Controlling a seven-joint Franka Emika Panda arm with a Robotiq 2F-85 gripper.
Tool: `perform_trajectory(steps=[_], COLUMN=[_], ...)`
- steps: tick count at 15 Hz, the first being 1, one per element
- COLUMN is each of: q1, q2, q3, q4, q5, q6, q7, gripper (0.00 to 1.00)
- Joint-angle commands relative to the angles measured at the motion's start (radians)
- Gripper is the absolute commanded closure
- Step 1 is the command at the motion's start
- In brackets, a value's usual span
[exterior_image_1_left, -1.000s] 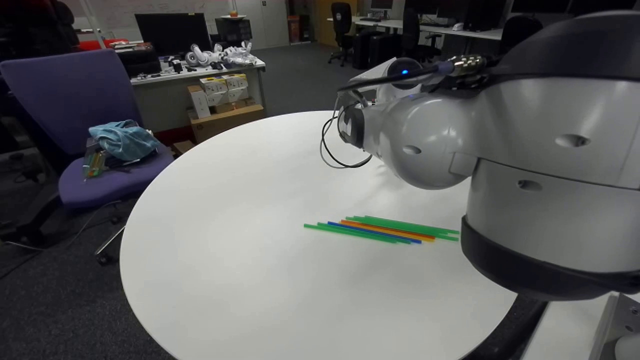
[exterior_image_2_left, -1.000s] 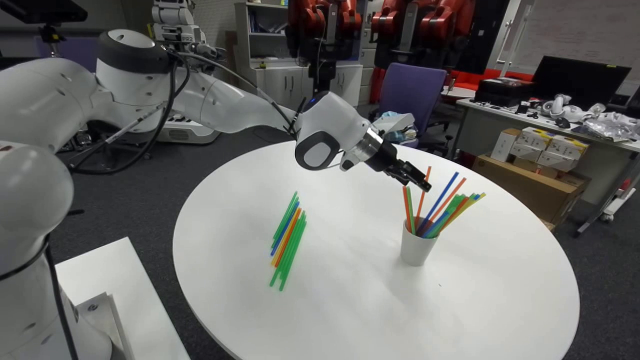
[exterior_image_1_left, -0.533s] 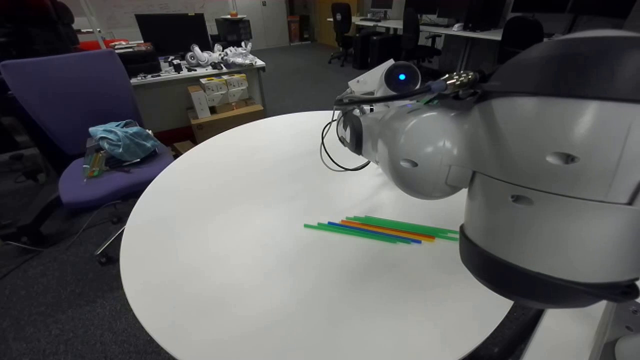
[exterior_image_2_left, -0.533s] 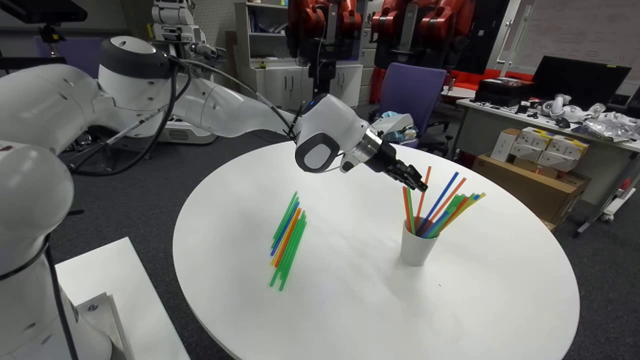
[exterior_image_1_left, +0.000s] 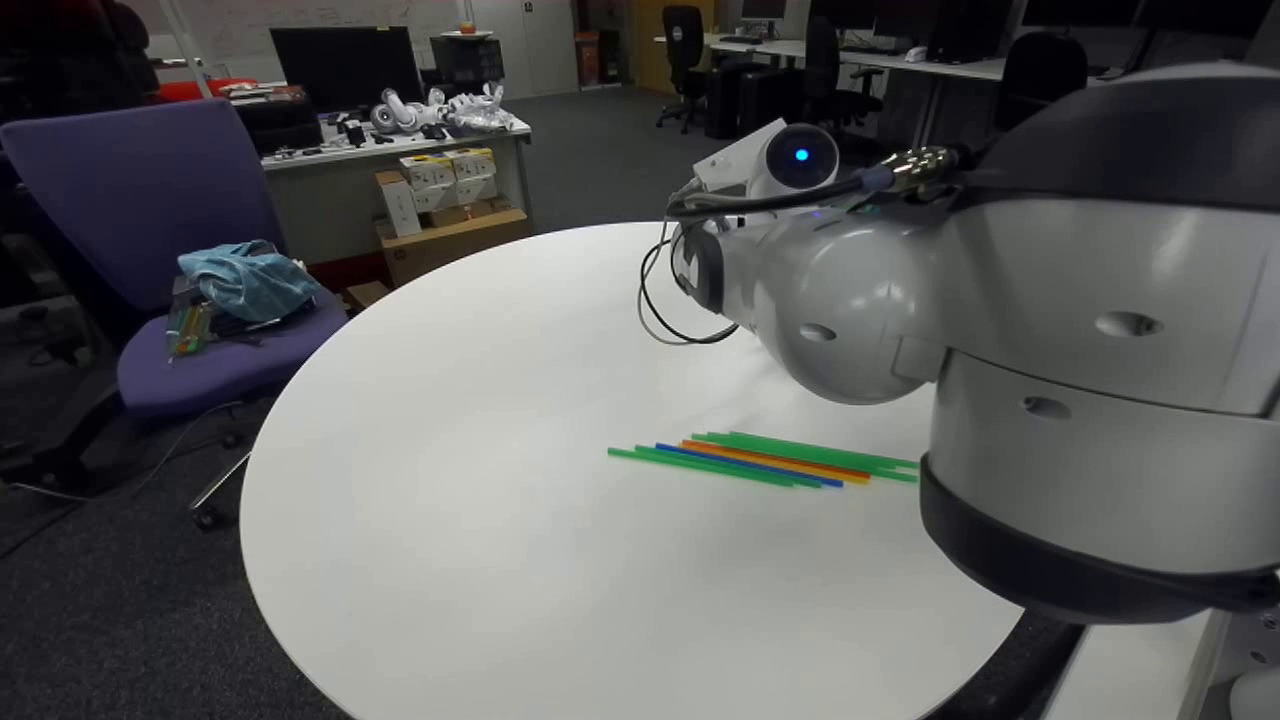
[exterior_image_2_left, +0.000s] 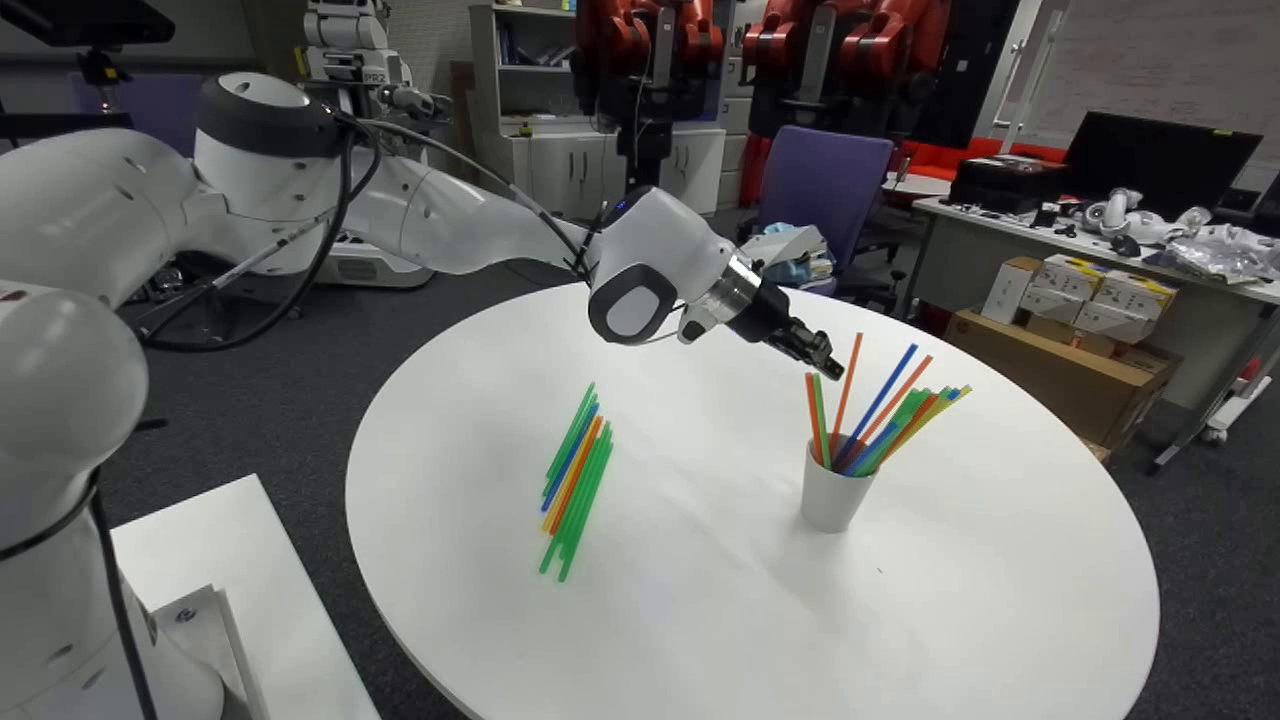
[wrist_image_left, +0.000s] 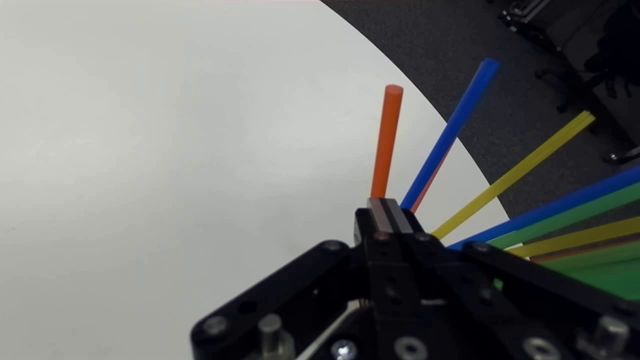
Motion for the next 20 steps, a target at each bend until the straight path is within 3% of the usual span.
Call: perform_trajectory(steps=[1,10,12,14,15,16,20], q1=[0.012,-0.044,-0.06,-0.07,-0.073,-0.075,-0.076], q2=[0.028,0.033,0.043,0.054,0.059,0.064,0.055], q3=[-0.032,-0.039,-0.042,-0.045,-0.046,-0.048,-0.048], q4=[-0.004,0.082,0.099,0.109,0.111,0.112,0.104], q5=[0.028,-0.004,-0.004,-0.003,-0.003,-0.007,-0.021], q6=[0.015,-0.025,-0.032,-0.034,-0.033,-0.034,-0.027], q7=[0.0,0.0,0.0,0.0,0.0,0.0,0.0], gripper=[0.72,0.06,0.0,0.0,0.09,0.25,0.51])
